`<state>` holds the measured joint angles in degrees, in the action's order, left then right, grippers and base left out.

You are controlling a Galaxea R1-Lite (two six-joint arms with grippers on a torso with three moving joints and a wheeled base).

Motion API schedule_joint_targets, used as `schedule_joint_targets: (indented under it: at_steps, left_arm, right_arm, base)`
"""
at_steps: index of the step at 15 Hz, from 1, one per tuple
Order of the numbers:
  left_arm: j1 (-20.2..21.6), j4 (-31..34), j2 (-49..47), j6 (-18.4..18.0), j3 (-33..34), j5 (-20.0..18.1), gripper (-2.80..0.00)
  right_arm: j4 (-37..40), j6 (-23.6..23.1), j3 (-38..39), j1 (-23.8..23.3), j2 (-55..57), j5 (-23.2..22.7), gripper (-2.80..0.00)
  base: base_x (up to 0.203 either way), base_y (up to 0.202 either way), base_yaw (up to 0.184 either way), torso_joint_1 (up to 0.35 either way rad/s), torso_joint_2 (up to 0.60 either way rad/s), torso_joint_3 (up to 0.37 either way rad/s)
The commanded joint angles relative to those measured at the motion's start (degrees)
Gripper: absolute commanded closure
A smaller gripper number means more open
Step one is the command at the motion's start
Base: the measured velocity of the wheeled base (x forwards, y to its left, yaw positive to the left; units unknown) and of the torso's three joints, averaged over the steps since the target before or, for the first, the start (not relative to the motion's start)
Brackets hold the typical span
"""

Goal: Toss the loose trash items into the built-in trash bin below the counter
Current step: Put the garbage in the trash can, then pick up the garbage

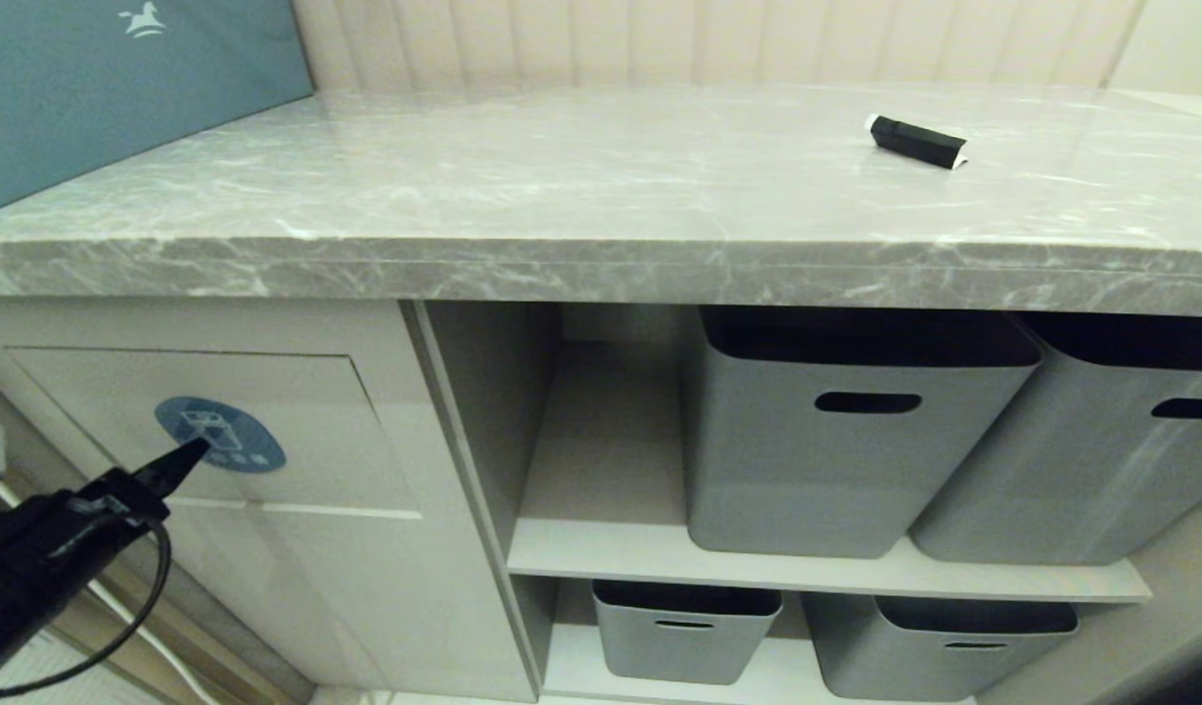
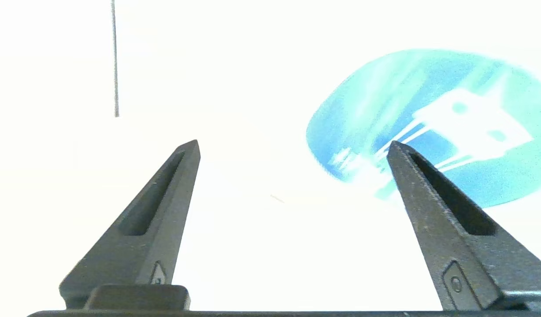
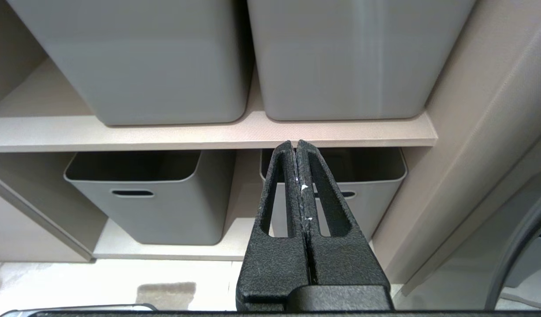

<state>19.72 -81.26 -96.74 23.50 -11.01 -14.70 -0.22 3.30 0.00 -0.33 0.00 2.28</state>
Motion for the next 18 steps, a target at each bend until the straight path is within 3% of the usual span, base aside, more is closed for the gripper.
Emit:
schedule_joint_targets:
  at_steps: [1,6,8,11,13,15,18]
  left_arm:
    - [1.33,0.27,8.18,0.14,2.52,0.50,-2.80]
    - [2.13,9.22,29.60,-1.08,6.30,2.06,-2.80]
    - [-1.61,15.77,40.04,-5.59,5.88,2.11,-2.80]
    - [-12.51,32.74,55.93,-13.22,3.66,1.78,-2.80]
    - [-14.60,42.61,66.25,-17.17,4.44,0.14,-2.80]
    - [-15.39,47.93,74.01,-22.30,7.91,-0.96,-2.80]
    - [-17.61,63.52,87.31,-26.86,10.20,0.58,-2.80]
  right_arm:
    - [-0.04,0.04,0.09,-0.02,0.00,0.01,0.00]
    - [-0.04,0.04,0.09,-0.02,0.00,0.01,0.00]
    - [-0.04,0.04,0.07,-0.02,0.00,0.01,0.00]
    - [-0.04,0.04,0.09,-0.02,0.00,0.01,0.00]
    - [-0.04,0.04,0.09,-0.02,0.09,0.01,0.00]
    - [-0.04,0.04,0.09,-0.02,0.00,0.01,0.00]
    - [-0.04,0.04,0.09,-0.02,0.00,0.01,0.00]
  base:
    - [0.000,0.000,0.000,0.000,0.00,0.000]
    - [0.000,0.000,0.000,0.000,0.00,0.000]
    - [0.000,0.000,0.000,0.000,0.00,0.000]
    - [0.000,0.000,0.000,0.000,0.00,0.000]
    - [0.000,0.000,0.000,0.000,0.00,0.000]
    - [0.000,0.000,0.000,0.000,0.00,0.000]
    - [0.000,0.000,0.000,0.000,0.00,0.000]
